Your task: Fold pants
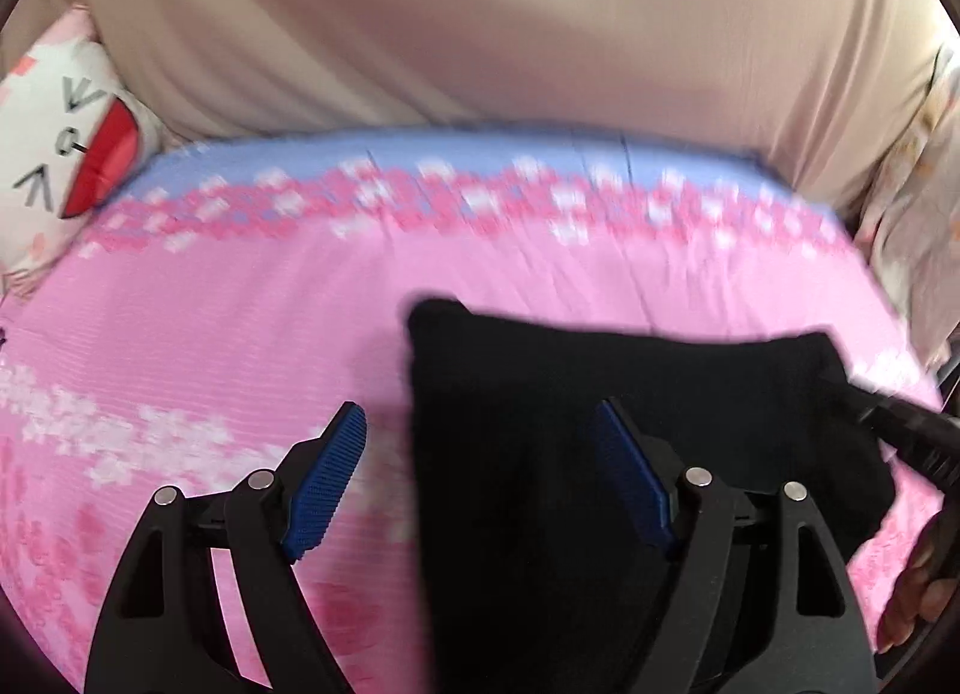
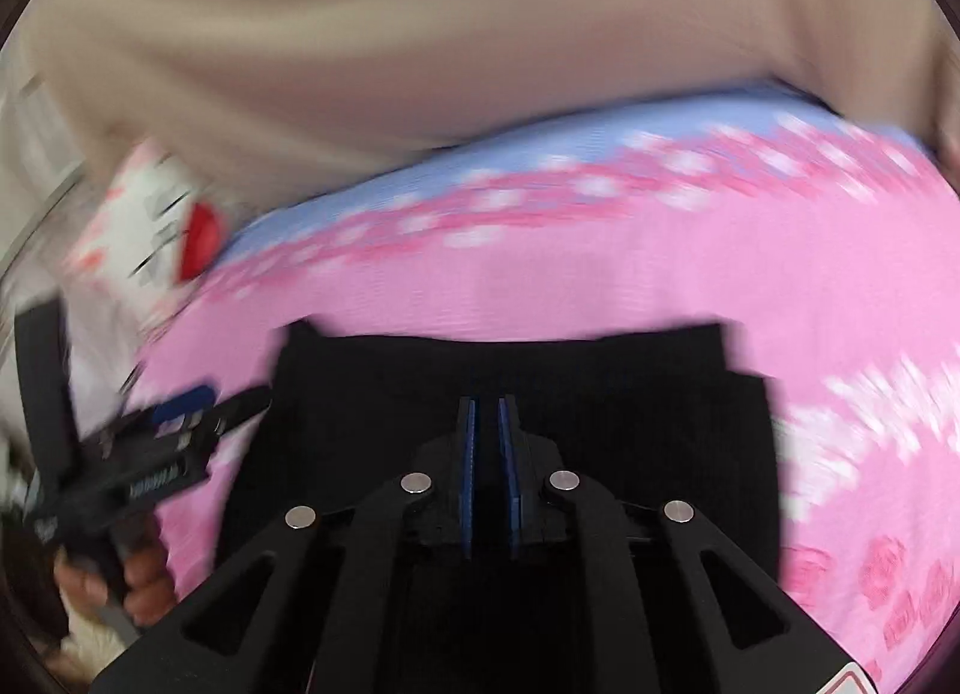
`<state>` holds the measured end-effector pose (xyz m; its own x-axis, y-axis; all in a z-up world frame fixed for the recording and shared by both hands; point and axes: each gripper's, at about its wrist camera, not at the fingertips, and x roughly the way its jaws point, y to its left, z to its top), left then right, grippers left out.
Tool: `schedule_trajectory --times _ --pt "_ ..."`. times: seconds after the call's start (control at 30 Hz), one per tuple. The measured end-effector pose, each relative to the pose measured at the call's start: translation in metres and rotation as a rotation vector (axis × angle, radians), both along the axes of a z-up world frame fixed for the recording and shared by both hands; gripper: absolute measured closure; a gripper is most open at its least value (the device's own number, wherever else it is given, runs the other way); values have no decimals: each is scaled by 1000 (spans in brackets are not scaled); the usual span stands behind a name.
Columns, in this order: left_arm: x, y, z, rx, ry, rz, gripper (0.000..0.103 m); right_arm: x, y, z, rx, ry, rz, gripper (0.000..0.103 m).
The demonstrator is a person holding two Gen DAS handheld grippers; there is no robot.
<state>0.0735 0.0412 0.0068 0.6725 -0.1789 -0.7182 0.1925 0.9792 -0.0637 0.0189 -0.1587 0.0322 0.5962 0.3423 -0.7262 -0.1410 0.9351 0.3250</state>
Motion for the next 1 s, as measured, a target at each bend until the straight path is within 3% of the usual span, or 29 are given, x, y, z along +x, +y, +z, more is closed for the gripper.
schedule_trajectory --times 0.03,0.1,0.2,0.27,0.33,0.53,0.6,0.63,0.7,0.77,0.9,1.0 --pt "-6 16 9 2 -29 31 18 5 17 -1 4 10 56 93" --pt "-10 39 16 27 -60 92 18 20 62 -11 -18 39 164 93" --pt "-13 74 12 78 -62 201 18 56 105 -31 -27 78 224 93" --pt "-12 90 3 73 -30 232 18 88 126 -56 -22 113 205 93" --pt "-12 98 -4 67 -9 242 18 106 139 -72 -23 106 194 102" --pt "-11 91 -12 82 -8 199 18 118 159 -69 -39 93 143 103" --pt "-11 86 -11 69 -10 178 18 107 148 -61 33 76 107 100" --pt "-13 83 -8 61 -13 165 18 96 140 -55 85 60 101 92" --pt "-19 82 -2 61 -28 150 17 56 126 -40 132 17 120 92" --pt "-30 85 3 80 -59 146 8 26 115 -38 68 29 126 92" --pt "-34 84 -3 130 -63 158 8 -27 113 -58 -27 44 129 91" --pt "-27 79 -9 81 -40 166 8 -31 131 -63 -76 -25 126 88"
